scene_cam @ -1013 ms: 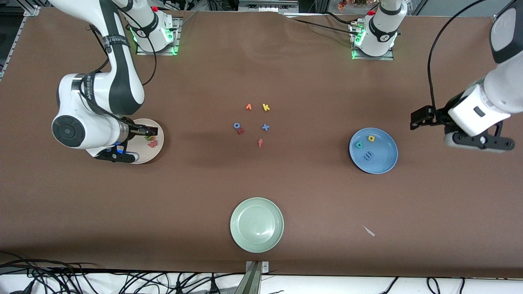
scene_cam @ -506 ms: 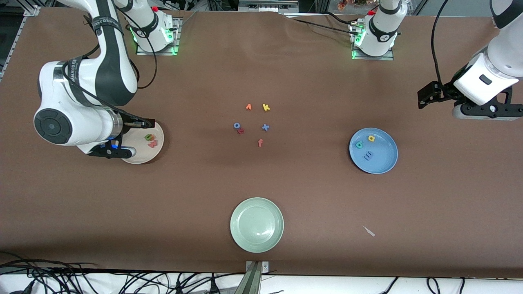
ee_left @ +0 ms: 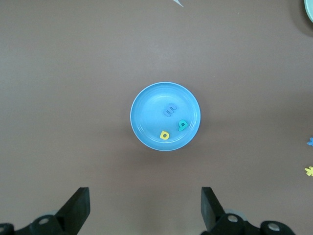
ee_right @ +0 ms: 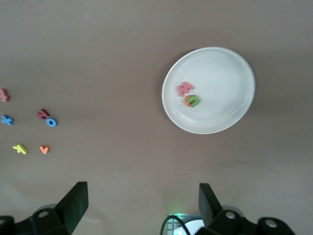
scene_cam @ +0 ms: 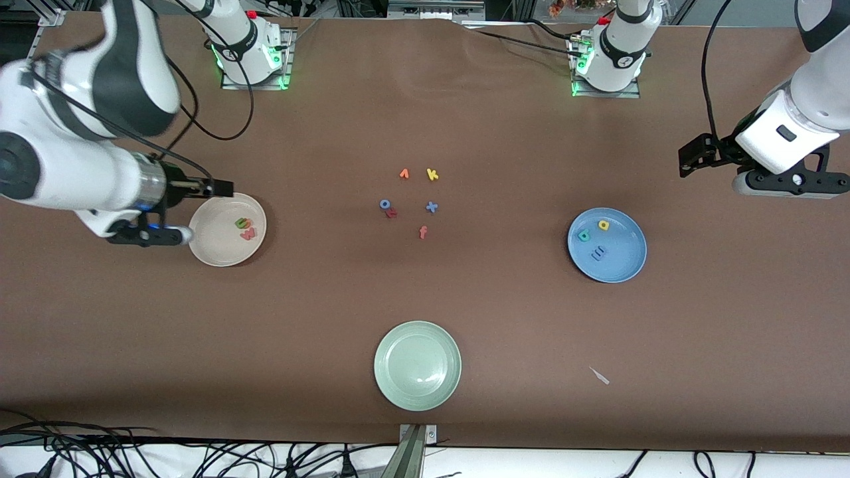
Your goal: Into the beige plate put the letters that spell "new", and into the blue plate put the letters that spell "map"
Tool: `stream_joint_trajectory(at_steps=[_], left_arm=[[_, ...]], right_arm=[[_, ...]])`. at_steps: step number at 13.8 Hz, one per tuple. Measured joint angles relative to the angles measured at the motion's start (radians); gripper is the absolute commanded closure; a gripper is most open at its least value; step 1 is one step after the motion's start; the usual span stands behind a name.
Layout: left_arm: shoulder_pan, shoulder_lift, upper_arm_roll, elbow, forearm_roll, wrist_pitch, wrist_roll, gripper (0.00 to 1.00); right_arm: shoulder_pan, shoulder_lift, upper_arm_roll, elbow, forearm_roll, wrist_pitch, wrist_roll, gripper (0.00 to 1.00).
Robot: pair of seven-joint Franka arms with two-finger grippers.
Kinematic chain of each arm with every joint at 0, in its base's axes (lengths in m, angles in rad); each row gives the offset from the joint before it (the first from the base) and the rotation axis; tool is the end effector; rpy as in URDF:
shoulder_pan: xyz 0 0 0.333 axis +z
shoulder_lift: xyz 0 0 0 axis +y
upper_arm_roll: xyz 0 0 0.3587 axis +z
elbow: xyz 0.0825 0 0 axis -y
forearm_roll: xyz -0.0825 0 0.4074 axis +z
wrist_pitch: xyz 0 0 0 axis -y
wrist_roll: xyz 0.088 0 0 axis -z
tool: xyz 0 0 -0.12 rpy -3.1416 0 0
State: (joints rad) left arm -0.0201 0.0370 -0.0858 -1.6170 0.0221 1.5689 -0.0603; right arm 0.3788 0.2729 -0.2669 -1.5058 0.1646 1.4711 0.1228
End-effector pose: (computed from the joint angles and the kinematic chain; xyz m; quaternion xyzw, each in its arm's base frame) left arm 0.5831 -0.0584 0.6098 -0.9988 0.0233 0.0415 0.0129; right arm 0.6292 0.1112 0.5174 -0.9878 0.0101 0.1525 0.0286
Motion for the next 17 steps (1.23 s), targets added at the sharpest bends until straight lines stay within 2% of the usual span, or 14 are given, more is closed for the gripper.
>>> stream_joint_trajectory(at_steps=[2, 6, 10, 17], left_arm=[[0.000, 0.003, 0.001, 0.000, 0.000, 0.004, 0.001, 0.00], [0.004, 0.004, 0.006, 0.005, 0.000, 0.007, 0.033, 0.00], [0.007, 0.004, 0.007, 0.005, 0.000, 0.007, 0.077, 0.00], [0.011, 0.001, 0.008, 0.034, 0.000, -0.010, 0.097, 0.00]], right_arm=[[-0.061, -0.056, 0.055, -0.005, -0.041, 0.003, -0.009, 0.00], [-0.179, -0.155, 0.165, -0.051, -0.062, 0.044, -0.035, 0.00], [-0.222, -0.204, 0.180, -0.067, -0.088, 0.058, -0.141, 0.00], [-0.243, -0.205, 0.174, -0.067, -0.126, 0.071, -0.153, 0.00]])
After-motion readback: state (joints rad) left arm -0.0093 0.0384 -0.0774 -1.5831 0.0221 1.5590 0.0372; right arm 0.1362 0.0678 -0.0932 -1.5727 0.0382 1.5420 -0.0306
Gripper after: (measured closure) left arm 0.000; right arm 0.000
